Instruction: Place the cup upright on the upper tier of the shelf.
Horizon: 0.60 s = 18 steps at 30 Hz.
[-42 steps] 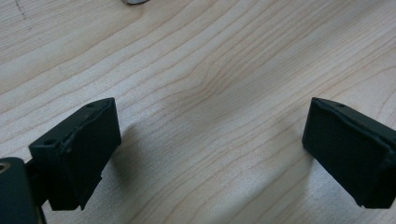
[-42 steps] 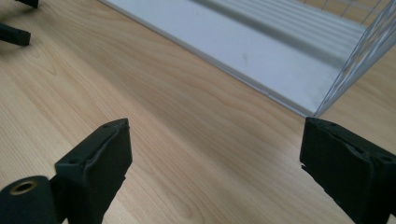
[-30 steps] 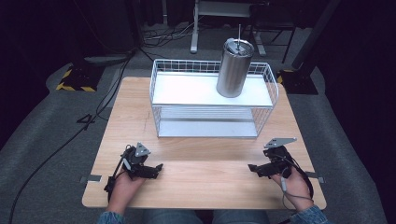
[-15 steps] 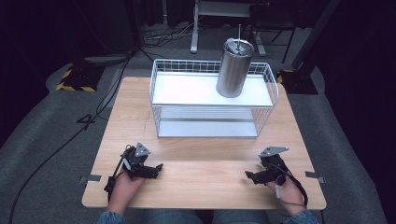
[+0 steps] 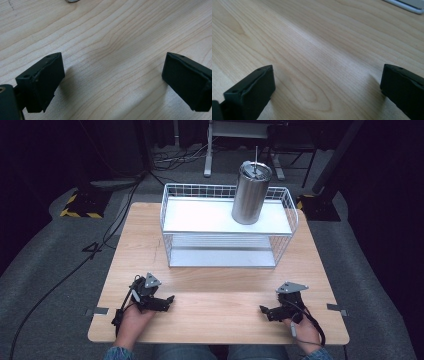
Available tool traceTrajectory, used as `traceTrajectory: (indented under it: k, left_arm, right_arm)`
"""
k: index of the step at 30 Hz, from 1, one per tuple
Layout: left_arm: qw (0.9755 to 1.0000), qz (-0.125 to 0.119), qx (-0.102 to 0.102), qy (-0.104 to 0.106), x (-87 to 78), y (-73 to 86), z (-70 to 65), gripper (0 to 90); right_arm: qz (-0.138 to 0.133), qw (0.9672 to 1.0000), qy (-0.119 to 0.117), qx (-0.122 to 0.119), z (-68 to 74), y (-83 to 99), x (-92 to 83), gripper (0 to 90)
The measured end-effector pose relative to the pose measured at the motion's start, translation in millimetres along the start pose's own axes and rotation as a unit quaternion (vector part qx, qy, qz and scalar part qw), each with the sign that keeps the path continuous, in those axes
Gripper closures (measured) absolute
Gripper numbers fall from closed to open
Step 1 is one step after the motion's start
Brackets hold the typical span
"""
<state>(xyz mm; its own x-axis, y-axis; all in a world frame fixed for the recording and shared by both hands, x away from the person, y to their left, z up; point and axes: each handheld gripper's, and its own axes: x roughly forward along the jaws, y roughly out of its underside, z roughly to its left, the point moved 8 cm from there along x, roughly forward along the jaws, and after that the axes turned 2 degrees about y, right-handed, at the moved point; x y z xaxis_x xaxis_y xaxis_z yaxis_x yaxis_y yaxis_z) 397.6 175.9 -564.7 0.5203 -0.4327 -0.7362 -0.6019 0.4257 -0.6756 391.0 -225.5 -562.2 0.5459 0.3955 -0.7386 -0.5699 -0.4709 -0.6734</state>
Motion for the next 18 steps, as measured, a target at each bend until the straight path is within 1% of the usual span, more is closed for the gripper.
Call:
traceTrajectory:
  k: [4,18]
  left_arm:
    - [1.0,0.0,0.0,0.0,0.0,0.0,0.0,4.9]
    - [1.0,0.0,0.0,0.0,0.0,0.0,0.0,4.9]
  right_arm:
    - [-0.025,0.9997,0.001,0.001,-0.8,0.4,1.2,0.0]
    - [-0.025,0.9997,0.005,0.005,-0.7,0.7,0.9,0.0]
